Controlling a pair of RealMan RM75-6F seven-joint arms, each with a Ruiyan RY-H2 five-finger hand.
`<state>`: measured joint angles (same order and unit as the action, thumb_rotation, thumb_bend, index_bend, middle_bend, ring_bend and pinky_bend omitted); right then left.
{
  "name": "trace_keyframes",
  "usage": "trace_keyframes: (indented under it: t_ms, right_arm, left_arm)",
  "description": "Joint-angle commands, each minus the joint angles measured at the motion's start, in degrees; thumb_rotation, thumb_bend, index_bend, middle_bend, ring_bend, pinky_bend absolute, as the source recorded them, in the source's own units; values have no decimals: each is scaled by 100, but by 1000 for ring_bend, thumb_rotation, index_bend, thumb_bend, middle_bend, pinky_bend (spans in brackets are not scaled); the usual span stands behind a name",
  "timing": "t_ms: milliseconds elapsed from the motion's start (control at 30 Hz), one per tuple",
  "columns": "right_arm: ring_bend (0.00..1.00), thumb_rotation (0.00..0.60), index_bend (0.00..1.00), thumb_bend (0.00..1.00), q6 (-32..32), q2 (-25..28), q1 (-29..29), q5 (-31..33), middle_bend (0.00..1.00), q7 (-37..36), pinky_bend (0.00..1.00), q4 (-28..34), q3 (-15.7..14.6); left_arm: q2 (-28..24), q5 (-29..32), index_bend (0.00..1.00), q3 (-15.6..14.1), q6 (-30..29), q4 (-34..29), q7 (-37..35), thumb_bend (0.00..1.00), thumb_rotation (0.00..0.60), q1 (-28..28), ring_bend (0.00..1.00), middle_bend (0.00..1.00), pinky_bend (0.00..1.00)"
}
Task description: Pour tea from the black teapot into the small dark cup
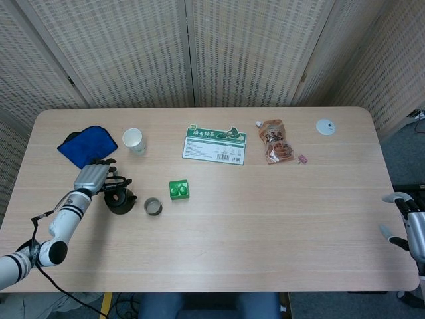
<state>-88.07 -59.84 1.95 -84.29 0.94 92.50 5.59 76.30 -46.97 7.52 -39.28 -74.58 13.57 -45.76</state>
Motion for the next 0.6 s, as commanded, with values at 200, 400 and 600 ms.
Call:
trace_keyframes:
  t_ms: [200,400,600]
  right_arm:
    - [287,600,344,143,-68,5,-15,-71,324,-12,383,24,-7]
    - [287,600,344,141,-140,34,-47,-127,324,-8,383,73,-20]
    - [287,600,344,141,-194,46,-70,-171,324,-6,383,107,-29]
  left_arm:
    - [-596,-637,481,-96,-637,-984,-177,38,35,386,145,119,0]
    - [-894,-1049,488,-198,-1003,-1520,-293,37,35,654,151,118,0]
    - [-1066,-1353,491,-288,-1221,-1835,-339,38,37,834,155,119,0]
